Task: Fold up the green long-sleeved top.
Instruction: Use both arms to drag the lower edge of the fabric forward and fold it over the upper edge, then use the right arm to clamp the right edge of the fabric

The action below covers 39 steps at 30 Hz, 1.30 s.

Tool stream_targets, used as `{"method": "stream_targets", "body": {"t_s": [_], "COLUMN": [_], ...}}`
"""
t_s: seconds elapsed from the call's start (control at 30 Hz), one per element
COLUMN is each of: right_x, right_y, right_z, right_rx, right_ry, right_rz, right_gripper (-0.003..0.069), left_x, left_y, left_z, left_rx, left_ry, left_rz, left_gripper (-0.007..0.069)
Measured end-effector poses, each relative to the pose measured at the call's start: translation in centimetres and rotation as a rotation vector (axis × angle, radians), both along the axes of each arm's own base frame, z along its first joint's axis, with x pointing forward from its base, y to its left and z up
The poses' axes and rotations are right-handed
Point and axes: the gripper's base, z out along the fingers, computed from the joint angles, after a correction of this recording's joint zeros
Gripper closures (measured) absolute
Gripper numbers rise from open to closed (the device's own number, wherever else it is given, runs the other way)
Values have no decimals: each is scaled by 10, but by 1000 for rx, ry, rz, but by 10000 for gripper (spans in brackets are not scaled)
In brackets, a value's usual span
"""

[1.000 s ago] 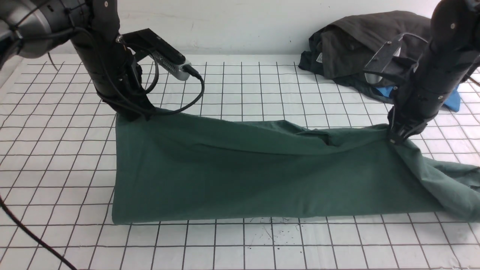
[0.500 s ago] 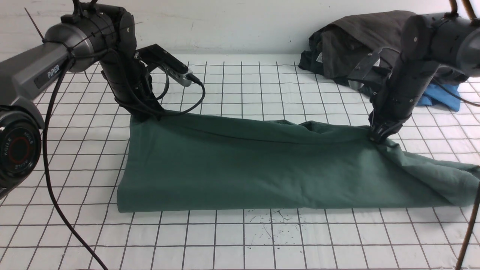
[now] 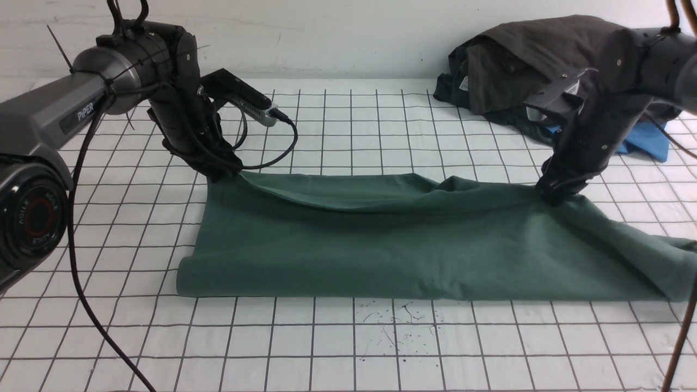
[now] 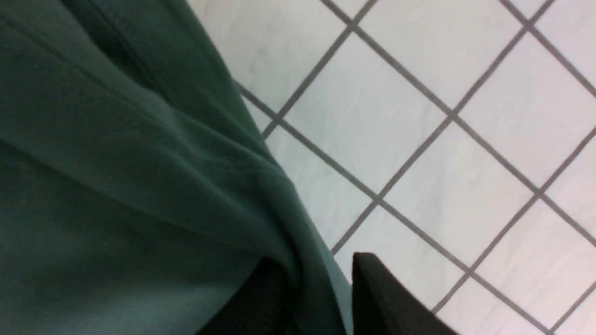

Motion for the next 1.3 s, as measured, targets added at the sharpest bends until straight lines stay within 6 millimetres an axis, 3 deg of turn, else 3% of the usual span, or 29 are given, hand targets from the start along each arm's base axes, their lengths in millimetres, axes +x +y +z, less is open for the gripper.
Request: {"method": "stream_targets", "body": {"t_s": [0.07,0.17,0.27,0.37,0.43,0.53,0.63,0.77,0.87,1.13,1.2,1.3], "right_x": [0,-5,-12,-26,-40,-62,-96,-120,-120,-78,-66,-55], "right_y": [-2,-6,-9,-9,-6,3,10,-4,-17,-81,-98,-107], "right_z": [3,17,37,78,93,89,58,22,14,9,12,24], "right_rx": [-7,-31,-45,14,83,130,90,-26,-70,-136,-136,-137], "right_ry": [-8,-12,-26,-103,-109,-47,91,210,197,20,-7,-39], "right_rz": [-42,-94,-148,-248,-288,-299,-283,-309,-352,-547,-595,-621], "right_gripper": [305,220,188,183,188,211,252,294,311,353,355,356], "left_x": [1,1,0,-2,-3,-4,-7,-9,-9,-9,-9,-9], "left_y": [1,1,2,0,-2,-8,-17,-23,-23,-23,-23,-23], "left_z": [9,28,43,67,75,76,70,68,68,68,68,68], "left_rx": [-11,-17,-25,-63,-98,-156,-238,-291,-296,-291,-287,-284], "left_ry": [-3,5,15,-29,-41,-27,18,38,38,36,34,33], "left_rz": [49,99,133,152,150,134,73,34,27,15,4,-5], "left_gripper": [230,187,191,246,305,411,570,626,632,632,632,632]}}
